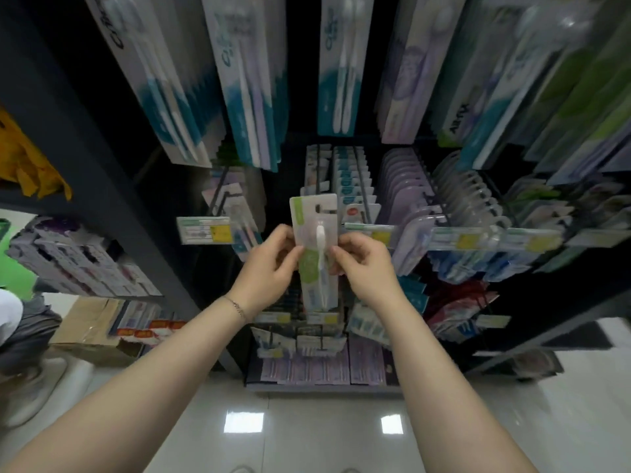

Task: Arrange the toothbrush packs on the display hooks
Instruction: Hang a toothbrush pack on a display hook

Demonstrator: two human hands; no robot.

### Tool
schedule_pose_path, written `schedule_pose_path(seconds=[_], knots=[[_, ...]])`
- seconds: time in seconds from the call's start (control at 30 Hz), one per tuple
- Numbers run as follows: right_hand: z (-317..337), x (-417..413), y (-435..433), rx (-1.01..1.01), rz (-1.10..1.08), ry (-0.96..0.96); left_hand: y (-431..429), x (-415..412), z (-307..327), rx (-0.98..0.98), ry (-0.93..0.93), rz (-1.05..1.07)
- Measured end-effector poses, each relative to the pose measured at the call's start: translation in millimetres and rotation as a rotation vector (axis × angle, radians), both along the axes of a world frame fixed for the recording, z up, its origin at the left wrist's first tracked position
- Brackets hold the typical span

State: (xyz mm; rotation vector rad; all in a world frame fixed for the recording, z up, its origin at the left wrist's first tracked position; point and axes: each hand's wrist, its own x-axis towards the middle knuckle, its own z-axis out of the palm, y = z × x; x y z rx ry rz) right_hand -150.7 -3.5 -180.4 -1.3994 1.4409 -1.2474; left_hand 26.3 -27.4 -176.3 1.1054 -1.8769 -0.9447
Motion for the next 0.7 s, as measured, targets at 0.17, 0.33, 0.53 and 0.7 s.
schedule_pose_path(seconds=[0.17,0.33,0.53,0.7], knots=[[30,-55,5,-0.057,-0.009,-0.050,2,-60,24,-0.103,-0.026,0.101],[43,-87,1,-0.024,0.046,-0.030,-2,-81,38,-0.056,-0.015,0.151],[47,-90,2,-0.059,0.043,-0.034,2,-85,56,-0.067,0.018,0.074],[54,-92,1,-0.087,-0.028,-0.061,1,-88,69,-0.069,0.059,0.006]])
